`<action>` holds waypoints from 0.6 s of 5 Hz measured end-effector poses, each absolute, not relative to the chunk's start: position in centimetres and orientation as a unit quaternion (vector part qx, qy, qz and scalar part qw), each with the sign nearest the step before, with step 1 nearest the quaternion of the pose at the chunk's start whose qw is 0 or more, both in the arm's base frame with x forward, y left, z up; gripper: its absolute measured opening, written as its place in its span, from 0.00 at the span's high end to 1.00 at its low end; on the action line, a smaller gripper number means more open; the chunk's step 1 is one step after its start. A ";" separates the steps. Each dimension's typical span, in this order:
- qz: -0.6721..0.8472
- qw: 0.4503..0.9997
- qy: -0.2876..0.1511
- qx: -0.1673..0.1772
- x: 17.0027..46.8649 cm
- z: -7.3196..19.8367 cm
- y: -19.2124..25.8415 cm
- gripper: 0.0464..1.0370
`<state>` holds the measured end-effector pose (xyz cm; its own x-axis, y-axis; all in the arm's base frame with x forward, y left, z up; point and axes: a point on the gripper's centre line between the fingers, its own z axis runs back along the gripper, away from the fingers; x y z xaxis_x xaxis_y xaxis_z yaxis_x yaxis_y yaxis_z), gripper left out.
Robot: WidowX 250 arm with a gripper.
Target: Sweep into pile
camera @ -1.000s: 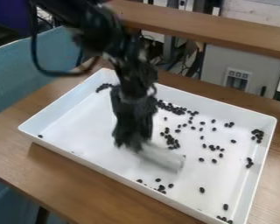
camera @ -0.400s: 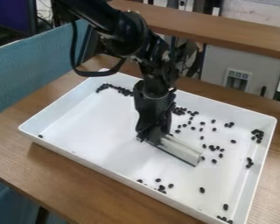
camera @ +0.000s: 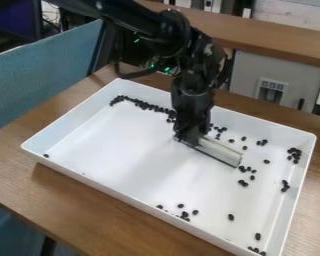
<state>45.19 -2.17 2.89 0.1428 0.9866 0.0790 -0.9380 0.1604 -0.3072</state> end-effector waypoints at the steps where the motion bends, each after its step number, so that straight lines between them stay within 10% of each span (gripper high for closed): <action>1: 0.644 0.747 -0.129 -0.099 47.5 3.2 -2.1 0.68; 3: 0.646 0.746 -0.128 -0.095 47.2 3.3 -2.0 0.68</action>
